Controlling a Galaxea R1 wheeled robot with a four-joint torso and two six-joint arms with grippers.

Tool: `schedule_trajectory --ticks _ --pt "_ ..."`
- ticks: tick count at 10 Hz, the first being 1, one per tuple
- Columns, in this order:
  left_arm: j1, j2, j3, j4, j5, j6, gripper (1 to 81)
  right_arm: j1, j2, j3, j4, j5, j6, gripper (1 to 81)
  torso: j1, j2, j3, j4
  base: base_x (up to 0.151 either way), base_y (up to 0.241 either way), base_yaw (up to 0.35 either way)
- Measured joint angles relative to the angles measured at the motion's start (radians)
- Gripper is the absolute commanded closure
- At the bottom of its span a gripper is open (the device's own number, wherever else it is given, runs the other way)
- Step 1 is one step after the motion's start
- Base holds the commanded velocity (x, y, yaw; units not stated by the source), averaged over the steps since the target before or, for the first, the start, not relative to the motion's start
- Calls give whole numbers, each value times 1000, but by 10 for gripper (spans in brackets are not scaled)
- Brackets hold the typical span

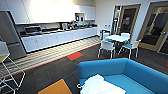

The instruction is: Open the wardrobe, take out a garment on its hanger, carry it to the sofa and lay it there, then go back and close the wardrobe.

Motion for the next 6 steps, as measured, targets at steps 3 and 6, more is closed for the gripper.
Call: schedule_trajectory --ticks 3,6 --pt "0 9 0 -1 44 -3 10 12 16 -9 -2 -1 -1 10 0 0 0 0 0 0 250" --pt "0 11 0 0 47 -3 10 34 15 -31 -4 -3 -4 10 0 0 0 0 0 0 250"
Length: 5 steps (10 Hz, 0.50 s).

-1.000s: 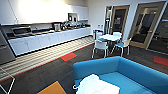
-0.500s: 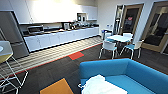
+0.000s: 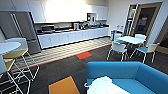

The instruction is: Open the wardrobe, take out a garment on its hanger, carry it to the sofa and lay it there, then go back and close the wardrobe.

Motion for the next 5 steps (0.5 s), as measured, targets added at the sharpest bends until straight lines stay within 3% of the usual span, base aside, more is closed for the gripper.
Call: schedule_trajectory --ticks 5 --pt "0 -3 0 0 0 0 10 -11 4 9 0 8 0 10 0 0 0 0 0 0 252"
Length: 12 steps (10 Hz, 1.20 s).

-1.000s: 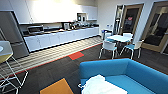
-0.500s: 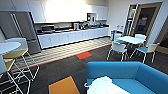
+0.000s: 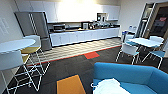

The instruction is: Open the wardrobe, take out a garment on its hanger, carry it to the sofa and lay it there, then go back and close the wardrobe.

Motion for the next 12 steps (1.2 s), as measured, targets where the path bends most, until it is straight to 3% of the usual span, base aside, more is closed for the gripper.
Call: schedule_trajectory --ticks 12 --pt "3 -1 0 0 0 2 10 -4 -2 24 1 5 0 10 0 0 0 0 0 0 294"
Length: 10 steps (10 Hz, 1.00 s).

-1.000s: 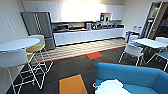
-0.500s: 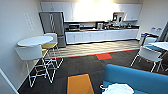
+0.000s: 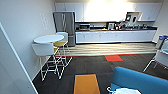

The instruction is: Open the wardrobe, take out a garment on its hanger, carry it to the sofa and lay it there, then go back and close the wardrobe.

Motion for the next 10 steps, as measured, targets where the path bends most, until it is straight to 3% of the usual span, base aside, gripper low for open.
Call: schedule_trajectory --ticks 10 --pt "0 10 0 0 10 2 10 39 13 10 -1 -13 0 10 0 0 0 0 0 0 302"
